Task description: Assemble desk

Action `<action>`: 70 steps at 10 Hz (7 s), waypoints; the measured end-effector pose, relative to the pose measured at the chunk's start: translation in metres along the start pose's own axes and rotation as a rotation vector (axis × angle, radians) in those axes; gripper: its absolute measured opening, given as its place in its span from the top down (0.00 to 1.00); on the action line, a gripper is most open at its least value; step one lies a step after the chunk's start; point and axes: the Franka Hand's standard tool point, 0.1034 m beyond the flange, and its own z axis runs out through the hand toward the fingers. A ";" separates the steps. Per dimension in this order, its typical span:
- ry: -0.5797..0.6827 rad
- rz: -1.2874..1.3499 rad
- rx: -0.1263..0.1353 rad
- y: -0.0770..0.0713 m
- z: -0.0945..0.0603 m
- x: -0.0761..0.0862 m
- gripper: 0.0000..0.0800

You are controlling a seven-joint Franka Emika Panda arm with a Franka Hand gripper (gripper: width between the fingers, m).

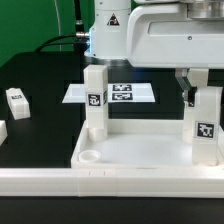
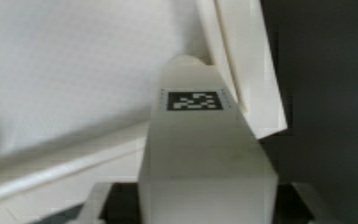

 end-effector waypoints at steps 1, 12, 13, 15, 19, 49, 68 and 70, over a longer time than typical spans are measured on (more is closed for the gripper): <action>0.000 0.097 0.001 0.000 0.000 0.000 0.64; -0.007 0.819 -0.002 -0.001 0.002 -0.002 0.39; -0.013 0.780 -0.010 -0.001 0.002 -0.004 0.23; -0.015 0.573 -0.013 -0.005 0.002 -0.008 0.20; 0.001 0.216 0.006 -0.012 0.002 -0.010 0.19; 0.021 0.137 -0.048 0.025 0.001 0.009 0.21; -0.005 -0.449 -0.105 0.203 -0.016 0.028 0.19; -0.006 -0.484 -0.107 0.210 -0.015 0.029 0.19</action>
Offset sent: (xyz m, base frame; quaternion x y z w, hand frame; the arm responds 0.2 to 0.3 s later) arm 0.0004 0.0026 -0.0138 0.0043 -0.0193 0.2871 0.9577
